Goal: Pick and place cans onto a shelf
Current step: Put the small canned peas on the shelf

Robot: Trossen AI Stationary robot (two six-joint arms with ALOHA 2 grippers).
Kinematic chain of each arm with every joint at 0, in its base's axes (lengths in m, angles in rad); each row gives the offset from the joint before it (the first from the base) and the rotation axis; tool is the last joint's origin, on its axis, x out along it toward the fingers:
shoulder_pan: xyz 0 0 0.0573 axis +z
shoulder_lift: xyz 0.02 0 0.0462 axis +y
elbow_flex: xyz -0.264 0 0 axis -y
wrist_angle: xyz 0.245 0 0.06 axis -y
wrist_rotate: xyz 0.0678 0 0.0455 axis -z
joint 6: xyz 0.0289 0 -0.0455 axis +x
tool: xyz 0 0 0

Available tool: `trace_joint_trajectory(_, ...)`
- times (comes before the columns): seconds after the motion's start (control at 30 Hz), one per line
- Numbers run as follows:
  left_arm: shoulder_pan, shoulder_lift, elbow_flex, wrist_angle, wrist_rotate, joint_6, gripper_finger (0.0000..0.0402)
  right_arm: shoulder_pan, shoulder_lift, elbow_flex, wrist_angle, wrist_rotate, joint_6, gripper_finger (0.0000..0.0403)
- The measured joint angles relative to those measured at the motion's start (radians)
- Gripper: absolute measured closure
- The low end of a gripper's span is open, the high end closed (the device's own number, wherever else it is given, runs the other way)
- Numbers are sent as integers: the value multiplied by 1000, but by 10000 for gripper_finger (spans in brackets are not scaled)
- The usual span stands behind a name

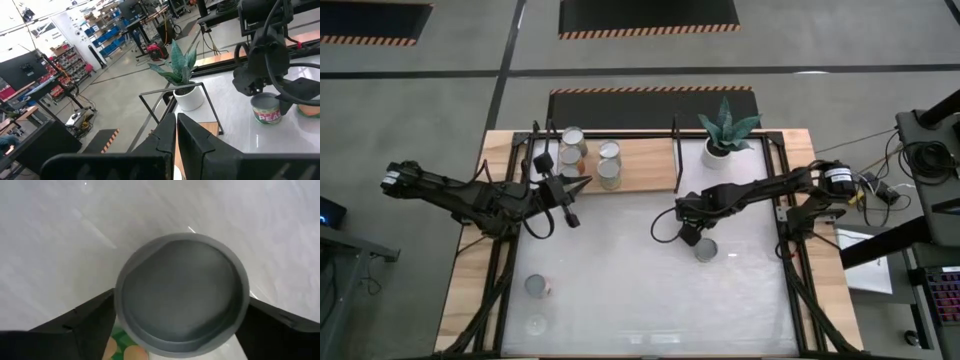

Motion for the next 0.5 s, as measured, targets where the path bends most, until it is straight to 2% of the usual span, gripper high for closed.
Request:
trace_joint_trajectory(0.27, 0, 0, 0, 0, 0, 0, 402, 0, -2, 0, 1, 0, -7, 140)
trace_joint_trajectory(0.4, 0, 0, 0, 0, 0, 0, 402, 0, -2, 13, -22, -7, -65, 144)
trace_joint_trajectory(0.5, 0, 0, 0, 0, 0, 0, 402, 4, -2, 70, -74, -14, -141, 132)
